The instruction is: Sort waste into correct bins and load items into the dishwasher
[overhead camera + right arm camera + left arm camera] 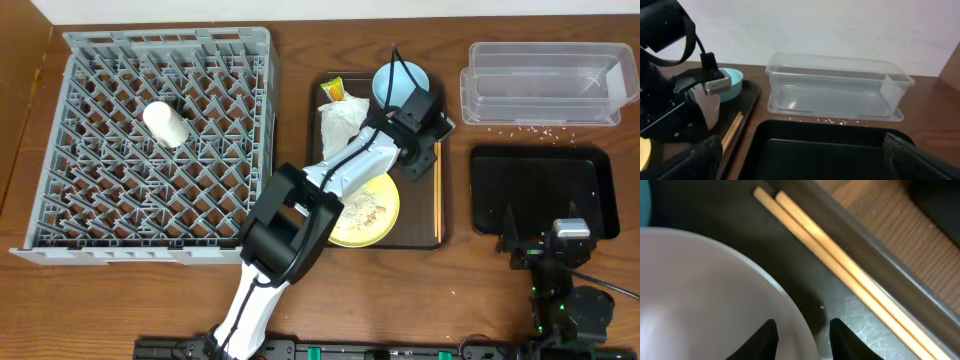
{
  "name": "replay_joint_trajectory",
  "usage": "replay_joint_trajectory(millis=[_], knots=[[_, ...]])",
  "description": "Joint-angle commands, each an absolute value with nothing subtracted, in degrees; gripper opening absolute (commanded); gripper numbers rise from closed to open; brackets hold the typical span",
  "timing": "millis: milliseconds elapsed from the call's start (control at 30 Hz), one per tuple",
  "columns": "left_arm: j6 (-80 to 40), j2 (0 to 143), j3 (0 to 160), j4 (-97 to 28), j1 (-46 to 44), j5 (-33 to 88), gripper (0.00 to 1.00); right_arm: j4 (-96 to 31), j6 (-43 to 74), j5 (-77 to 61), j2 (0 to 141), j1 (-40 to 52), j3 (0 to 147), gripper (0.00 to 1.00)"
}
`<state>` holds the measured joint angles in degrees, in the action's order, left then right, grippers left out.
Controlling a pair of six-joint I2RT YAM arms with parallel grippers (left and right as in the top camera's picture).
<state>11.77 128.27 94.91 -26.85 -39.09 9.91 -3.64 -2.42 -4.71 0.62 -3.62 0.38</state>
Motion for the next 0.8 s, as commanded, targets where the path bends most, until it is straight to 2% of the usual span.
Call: replay_joint_trajectory(millis=[0,67,167,267,367,567,767], knots=[[9.3,128.5,94.8,-26.7,-38.9,9.2,0.35,-3.9,-3.3,-5.0,0.3,-4.1,0.3,0.99],[9.3,128.7,94.6,-26.7,-38.9,9.2,0.32,-3.9,-3.3,-5.0,0.3,-4.1,0.3,0.99],[8.9,128.8,94.0,-26.6,-38.9,9.2,0.21,-3.9,-3.3,-5.0,0.3,-4.1,0.3,0.99],[8.7,129.4,94.0,-26.7,-38.9,9.2,0.19,-3.9,-3.3,-5.0,0.3,-4.1,0.3,0.99],[8.4,130.8,94.0,-26.6,-38.9,9.4,0.09,-3.9,-3.3,-5.0,0.3,-4.1,0.3,0.99],[5.2,132.7,94.0,-26.5,-38.5,12.8,0.08,-3.9,-3.3,-5.0,0.3,-4.1,0.3,0.99],[1.9,132.4,94.0,-27.6,-35.3,29.5,0.08,-3.9,-3.3,-5.0,0.3,-4.1,0.3,0.99]])
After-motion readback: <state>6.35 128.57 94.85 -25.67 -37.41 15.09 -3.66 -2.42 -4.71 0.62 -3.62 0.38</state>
